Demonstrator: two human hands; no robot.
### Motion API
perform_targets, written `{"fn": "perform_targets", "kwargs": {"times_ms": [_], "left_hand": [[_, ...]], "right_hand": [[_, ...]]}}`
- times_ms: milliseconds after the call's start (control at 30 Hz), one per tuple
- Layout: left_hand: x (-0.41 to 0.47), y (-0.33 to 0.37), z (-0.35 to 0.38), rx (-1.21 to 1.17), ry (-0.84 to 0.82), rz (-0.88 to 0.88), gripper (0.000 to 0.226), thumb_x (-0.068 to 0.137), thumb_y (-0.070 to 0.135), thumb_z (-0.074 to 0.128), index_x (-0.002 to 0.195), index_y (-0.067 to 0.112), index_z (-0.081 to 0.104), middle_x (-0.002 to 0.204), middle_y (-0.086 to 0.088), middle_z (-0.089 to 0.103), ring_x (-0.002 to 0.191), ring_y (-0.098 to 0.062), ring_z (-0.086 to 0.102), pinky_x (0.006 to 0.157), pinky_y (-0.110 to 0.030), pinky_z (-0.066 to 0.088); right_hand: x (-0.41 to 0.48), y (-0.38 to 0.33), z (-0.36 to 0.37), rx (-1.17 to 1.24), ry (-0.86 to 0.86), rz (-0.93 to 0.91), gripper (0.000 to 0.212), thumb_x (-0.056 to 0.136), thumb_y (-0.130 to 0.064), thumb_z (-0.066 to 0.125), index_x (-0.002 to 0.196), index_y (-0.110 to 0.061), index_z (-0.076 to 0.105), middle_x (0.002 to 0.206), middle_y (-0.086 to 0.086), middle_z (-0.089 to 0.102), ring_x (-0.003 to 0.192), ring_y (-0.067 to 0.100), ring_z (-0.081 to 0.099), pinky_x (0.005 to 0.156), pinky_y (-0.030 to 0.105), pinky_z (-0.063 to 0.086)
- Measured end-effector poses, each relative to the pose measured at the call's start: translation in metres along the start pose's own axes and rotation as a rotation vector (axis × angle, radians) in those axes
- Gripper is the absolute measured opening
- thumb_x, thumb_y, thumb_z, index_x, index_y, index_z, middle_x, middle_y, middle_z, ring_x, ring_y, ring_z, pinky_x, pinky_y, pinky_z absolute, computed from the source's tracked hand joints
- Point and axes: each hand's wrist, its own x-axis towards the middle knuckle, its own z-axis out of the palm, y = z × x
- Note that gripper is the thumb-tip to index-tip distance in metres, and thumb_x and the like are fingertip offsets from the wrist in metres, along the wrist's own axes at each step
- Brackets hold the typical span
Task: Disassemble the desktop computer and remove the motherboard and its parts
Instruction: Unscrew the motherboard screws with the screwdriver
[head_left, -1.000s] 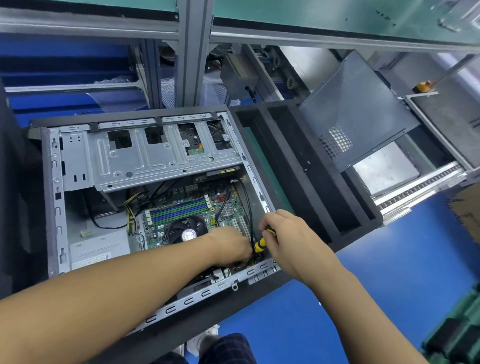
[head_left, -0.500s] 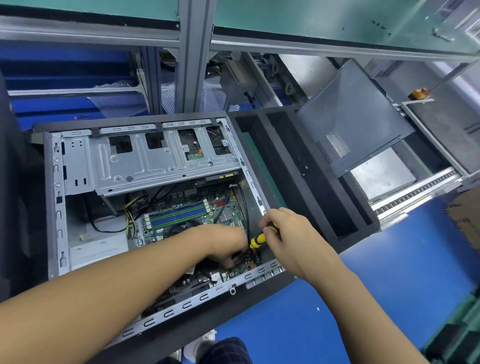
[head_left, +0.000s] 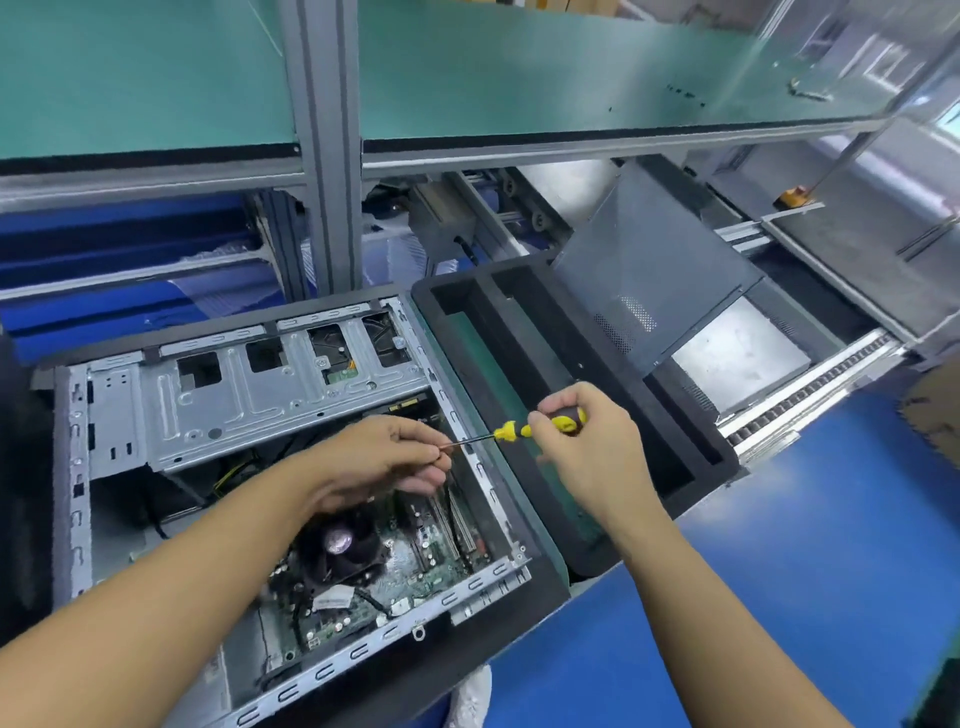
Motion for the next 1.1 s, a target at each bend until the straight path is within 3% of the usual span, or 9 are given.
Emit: {"fn": "perform_targets", "kwargs": {"times_ms": [100,267,433,600,900,1033,1100], "left_hand": [[0.017,0.013,0.024,-0.247,0.043,0.04,0.025,0.083,0.01,0.072,0.106,-0.002,0.074,0.095,-0.017,0.073,0.077,-0.018,0.071,0.067,-0.025,0.06],[0.055,0.032,0.079,-0.453,0.133,0.065,0.024,0.086,0.008,0.068,0.107,-0.003,0.071,0.083,-0.011,0.072,0.067,-0.014,0.07,0.06,-0.025,0.059],[0.102,0.037,0.14,-0.109,0.19,0.073,0.013,0.092,0.001,0.065,0.103,0.0,0.073,0.085,-0.012,0.074,0.072,-0.015,0.072,0.064,-0.024,0.059],[0.151,0.007,0.185,0.156,0.259,-0.05,0.01,0.089,-0.007,0.063,0.095,-0.001,0.07,0.08,-0.014,0.072,0.068,-0.017,0.071,0.06,-0.025,0.058],[0.205,-0.049,0.217,0.241,0.426,-0.242,0.016,0.094,-0.005,0.053,0.1,-0.001,0.067,0.088,-0.014,0.07,0.072,-0.018,0.068,0.069,-0.028,0.059],[0.21,-0.051,0.218,0.321,0.48,-0.276,0.031,0.097,0.005,0.042,0.102,0.011,0.072,0.107,-0.008,0.074,0.086,-0.015,0.069,0.069,-0.024,0.051],[0.207,-0.045,0.215,0.411,0.513,-0.252,0.04,0.095,0.001,0.037,0.106,0.016,0.073,0.124,-0.008,0.068,0.108,-0.021,0.065,0.08,-0.027,0.048]], "right_hand": [[0.012,0.01,-0.021,0.189,-0.017,0.084,0.013,0.085,-0.023,0.072,0.087,-0.017,0.061,0.072,0.0,0.072,0.063,0.009,0.071,0.053,0.012,0.043],[0.034,0.037,-0.055,0.451,-0.074,0.144,0.026,0.083,-0.019,0.076,0.091,-0.002,0.057,0.083,0.012,0.073,0.075,0.022,0.074,0.083,0.041,0.058],[0.06,0.085,-0.096,0.66,-0.037,0.187,0.017,0.087,-0.008,0.072,0.083,-0.004,0.056,0.072,0.007,0.072,0.068,0.023,0.071,0.079,0.041,0.059],[0.074,0.133,-0.124,0.689,-0.038,0.228,0.021,0.085,-0.01,0.073,0.078,-0.007,0.053,0.083,0.012,0.074,0.072,0.026,0.073,0.079,0.042,0.059],[0.084,0.186,-0.144,0.572,-0.131,0.214,0.02,0.082,-0.021,0.073,0.085,-0.008,0.057,0.082,0.006,0.074,0.074,0.022,0.073,0.08,0.038,0.059],[0.089,0.192,-0.144,0.594,-0.159,0.212,0.016,0.085,-0.016,0.069,0.093,-0.009,0.057,0.076,0.0,0.069,0.069,0.019,0.067,0.083,0.045,0.059],[0.092,0.191,-0.142,0.603,-0.17,0.219,0.013,0.089,-0.011,0.066,0.098,-0.007,0.058,0.08,0.003,0.068,0.069,0.018,0.066,0.084,0.046,0.059]]}}
